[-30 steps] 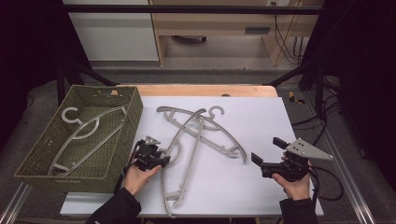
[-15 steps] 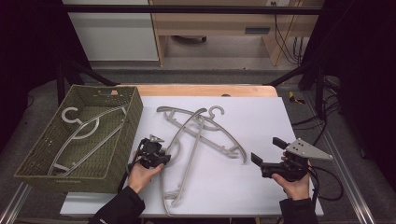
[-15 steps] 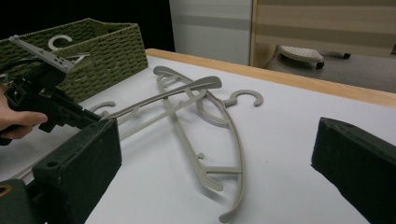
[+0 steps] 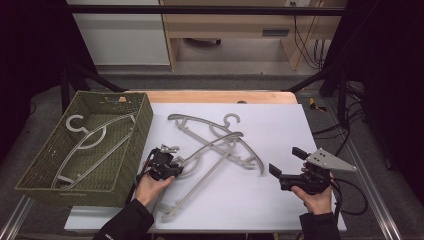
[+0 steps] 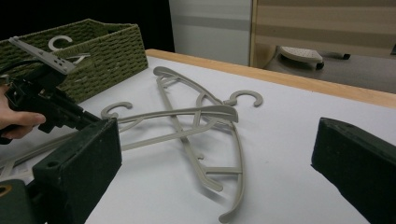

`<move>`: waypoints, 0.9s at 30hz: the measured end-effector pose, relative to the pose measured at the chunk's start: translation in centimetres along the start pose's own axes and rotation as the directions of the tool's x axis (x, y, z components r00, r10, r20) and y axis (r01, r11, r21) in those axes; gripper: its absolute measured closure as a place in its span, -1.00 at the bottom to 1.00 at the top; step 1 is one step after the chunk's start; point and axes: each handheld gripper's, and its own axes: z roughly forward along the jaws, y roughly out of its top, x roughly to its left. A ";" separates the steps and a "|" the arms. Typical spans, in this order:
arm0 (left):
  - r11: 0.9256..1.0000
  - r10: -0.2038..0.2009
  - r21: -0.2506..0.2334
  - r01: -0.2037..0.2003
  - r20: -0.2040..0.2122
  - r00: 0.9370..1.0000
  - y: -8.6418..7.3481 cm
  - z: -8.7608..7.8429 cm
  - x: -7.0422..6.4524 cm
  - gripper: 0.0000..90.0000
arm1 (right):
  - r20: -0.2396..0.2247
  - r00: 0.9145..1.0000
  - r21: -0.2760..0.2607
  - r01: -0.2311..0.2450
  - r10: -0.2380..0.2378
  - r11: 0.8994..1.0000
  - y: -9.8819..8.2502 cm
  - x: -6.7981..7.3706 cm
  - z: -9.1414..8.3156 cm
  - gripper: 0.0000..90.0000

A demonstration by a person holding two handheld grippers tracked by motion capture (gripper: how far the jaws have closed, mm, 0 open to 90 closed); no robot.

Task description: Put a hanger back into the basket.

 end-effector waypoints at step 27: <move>0.992 0.080 -0.097 -0.084 -0.038 0.996 0.4 -4.2 -1.0 0.83 | -0.001 1.000 -0.005 -0.004 0.004 1.000 0.0 -0.2 -0.3 -0.96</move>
